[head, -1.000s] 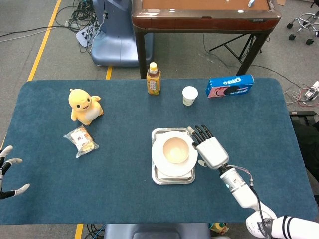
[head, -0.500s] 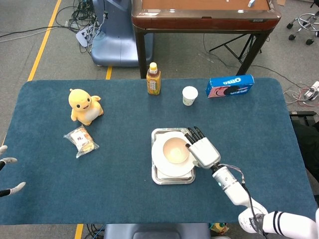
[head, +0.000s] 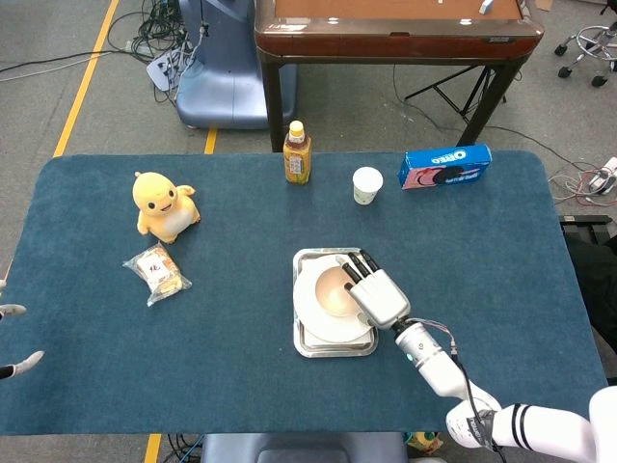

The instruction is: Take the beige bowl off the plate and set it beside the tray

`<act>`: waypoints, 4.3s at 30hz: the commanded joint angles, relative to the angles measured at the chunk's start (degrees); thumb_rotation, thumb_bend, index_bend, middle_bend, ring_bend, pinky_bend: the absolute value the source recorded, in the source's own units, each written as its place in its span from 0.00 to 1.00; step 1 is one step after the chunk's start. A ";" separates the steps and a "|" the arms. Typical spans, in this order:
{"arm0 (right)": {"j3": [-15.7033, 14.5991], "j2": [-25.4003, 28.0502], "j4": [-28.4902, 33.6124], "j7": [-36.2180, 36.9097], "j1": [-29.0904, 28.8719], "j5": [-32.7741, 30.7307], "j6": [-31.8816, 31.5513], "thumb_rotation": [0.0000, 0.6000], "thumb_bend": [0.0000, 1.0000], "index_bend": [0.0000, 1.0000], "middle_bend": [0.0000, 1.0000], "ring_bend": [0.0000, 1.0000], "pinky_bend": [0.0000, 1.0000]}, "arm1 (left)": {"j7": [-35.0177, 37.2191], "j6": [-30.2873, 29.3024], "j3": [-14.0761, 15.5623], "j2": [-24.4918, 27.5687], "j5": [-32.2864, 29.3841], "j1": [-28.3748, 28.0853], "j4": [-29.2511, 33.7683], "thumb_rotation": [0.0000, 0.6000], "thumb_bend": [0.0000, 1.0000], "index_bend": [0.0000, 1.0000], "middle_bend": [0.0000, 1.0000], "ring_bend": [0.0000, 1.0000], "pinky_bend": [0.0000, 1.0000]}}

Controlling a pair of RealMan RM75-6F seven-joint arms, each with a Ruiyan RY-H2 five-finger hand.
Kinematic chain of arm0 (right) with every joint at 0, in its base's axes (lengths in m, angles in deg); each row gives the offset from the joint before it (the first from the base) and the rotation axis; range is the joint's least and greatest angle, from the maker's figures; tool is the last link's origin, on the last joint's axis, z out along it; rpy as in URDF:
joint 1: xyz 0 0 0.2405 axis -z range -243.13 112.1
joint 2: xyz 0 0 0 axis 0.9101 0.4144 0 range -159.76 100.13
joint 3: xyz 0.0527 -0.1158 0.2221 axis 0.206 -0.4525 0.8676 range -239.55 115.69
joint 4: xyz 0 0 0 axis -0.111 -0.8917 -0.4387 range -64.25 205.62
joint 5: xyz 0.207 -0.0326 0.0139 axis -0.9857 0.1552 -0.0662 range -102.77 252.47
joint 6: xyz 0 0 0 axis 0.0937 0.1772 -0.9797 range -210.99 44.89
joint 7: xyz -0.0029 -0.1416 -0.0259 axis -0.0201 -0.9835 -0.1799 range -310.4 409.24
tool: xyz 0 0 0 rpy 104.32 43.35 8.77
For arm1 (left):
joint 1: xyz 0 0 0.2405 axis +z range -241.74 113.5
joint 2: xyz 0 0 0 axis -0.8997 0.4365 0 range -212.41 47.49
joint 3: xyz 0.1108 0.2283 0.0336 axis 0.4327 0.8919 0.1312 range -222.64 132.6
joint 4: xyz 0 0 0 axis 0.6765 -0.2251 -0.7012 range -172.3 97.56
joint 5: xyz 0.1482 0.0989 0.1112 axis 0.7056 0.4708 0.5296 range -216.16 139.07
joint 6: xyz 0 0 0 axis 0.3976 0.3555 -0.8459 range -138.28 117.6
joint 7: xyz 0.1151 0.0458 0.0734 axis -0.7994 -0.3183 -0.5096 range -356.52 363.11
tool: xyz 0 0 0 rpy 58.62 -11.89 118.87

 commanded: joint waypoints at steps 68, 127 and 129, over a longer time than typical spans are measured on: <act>-7.04 9.28 6.25 -1.34 3.94 -5.77 -6.38 1.00 0.45 0.63 0.07 0.00 0.04 | -2.44 1.35 -0.12 -0.53 -0.96 -0.35 -0.09 1.00 0.05 0.35 0.11 0.02 0.23; -6.73 20.76 3.46 30.07 31.22 9.96 -40.05 1.00 0.07 0.28 0.07 0.00 0.04 | -4.88 1.96 2.68 -2.44 5.01 -1.09 1.70 1.00 0.05 0.36 0.13 0.06 0.26; -6.26 20.88 3.35 30.55 31.23 9.62 -39.31 1.00 0.07 0.28 0.07 0.00 0.04 | -4.55 2.45 2.70 -2.37 4.67 -1.24 1.57 1.00 0.05 0.36 0.13 0.06 0.26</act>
